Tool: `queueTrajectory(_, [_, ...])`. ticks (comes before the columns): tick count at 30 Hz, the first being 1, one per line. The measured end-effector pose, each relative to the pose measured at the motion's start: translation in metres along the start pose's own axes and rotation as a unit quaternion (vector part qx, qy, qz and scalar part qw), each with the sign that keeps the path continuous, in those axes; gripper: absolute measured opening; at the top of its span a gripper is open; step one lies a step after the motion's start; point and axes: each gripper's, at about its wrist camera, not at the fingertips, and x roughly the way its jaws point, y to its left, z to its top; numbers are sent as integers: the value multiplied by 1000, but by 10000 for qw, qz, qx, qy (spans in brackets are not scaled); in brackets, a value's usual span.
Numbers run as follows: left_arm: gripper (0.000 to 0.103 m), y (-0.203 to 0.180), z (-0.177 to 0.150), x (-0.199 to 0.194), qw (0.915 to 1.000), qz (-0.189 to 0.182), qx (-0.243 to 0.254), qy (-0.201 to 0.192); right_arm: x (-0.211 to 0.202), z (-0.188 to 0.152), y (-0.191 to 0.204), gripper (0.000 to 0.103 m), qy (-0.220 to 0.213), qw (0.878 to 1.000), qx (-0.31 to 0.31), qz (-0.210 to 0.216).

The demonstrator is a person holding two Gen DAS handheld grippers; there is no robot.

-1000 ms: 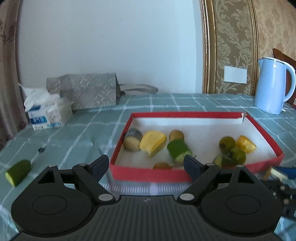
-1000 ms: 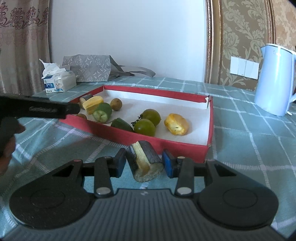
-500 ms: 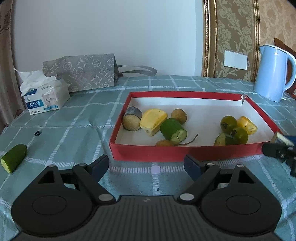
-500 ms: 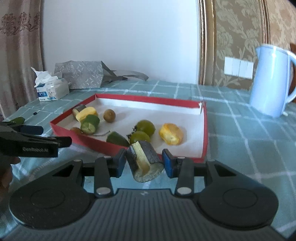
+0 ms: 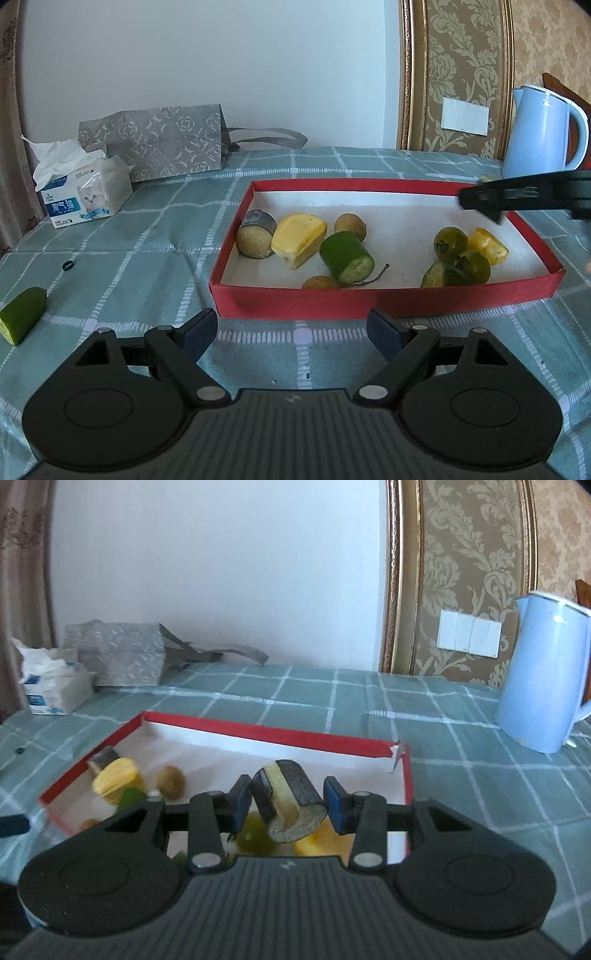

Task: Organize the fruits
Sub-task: 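Lower the dark-skinned yellow chunk into the red tray and open the right tool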

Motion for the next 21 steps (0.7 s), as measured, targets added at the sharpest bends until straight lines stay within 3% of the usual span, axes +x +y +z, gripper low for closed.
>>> queueTrajectory(12, [88,-2,2,4,9999,-148,26,76,70,6,17,41,389,9989,-55,-267])
queueTrajectory(13, [88,-2,2,4,9998,-160,12,83,70,6,17,50,402,9988,-44,-279])
queueTrajectory(14, [88,-1,2,4,9998,-165,-9,89,66,5,16,64,323,9991,-2,-275])
queueTrajectory(17, [88,1,2,4,9999,-123,-59,102,43,1,15,89,-60,9982,86,-585])
queueTrajectory(21, [88,1,1,2,9999,-69,-93,74,5,-11,14,93,-322,9976,157,-594])
